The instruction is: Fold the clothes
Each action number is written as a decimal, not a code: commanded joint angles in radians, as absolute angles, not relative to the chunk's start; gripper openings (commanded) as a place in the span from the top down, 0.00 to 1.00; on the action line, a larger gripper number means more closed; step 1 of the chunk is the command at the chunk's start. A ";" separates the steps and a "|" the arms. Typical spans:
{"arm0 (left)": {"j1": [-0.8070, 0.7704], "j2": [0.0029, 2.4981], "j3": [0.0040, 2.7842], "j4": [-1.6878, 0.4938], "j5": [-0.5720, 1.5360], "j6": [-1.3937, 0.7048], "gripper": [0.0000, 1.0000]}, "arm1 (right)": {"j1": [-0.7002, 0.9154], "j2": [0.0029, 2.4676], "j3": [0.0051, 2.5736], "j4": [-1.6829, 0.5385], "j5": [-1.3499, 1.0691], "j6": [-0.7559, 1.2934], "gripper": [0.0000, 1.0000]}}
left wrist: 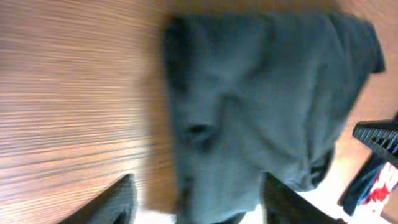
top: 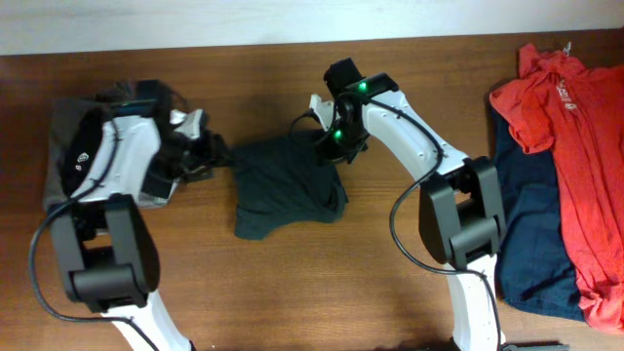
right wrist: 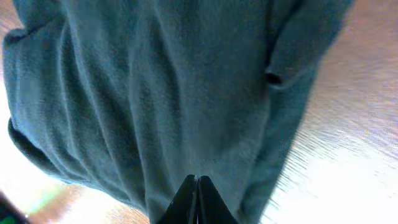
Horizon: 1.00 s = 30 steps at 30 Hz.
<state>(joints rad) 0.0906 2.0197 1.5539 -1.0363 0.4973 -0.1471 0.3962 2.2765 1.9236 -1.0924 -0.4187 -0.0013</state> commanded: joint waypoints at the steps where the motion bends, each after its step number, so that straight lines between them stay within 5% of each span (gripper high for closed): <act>1: 0.155 1.990 1.470 -1.036 0.508 -0.133 0.16 | 0.400 2.330 1.907 -1.100 -0.479 0.019 0.95; 2: 0.159 1.991 1.446 -1.023 0.528 -0.133 0.13 | 0.400 2.335 1.907 -1.102 -0.479 0.033 0.94; 3: 0.160 1.991 1.416 -1.000 0.556 -0.133 0.01 | 0.401 2.341 1.907 -1.102 -0.480 0.041 0.94; 8: 0.122 1.992 1.176 -0.713 0.764 -0.265 0.01 | 0.401 2.364 1.907 -1.115 -0.490 0.110 0.92; 20: -0.049 1.993 1.071 -0.505 0.616 -0.629 0.01 | 0.399 2.364 1.907 -1.115 -0.490 0.110 0.92; 23: -0.073 1.993 1.071 -0.450 0.585 -0.644 0.09 | 0.399 2.364 1.907 -1.115 -0.490 0.110 0.93; 30: -0.099 1.993 1.071 -0.356 0.575 -0.642 0.48 | 0.400 2.364 1.907 -1.120 -0.505 0.110 0.93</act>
<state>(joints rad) -0.0910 1.9545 1.0962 -0.3721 0.6544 -0.6369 0.3962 2.3447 1.9125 -1.1145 -0.4843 0.1059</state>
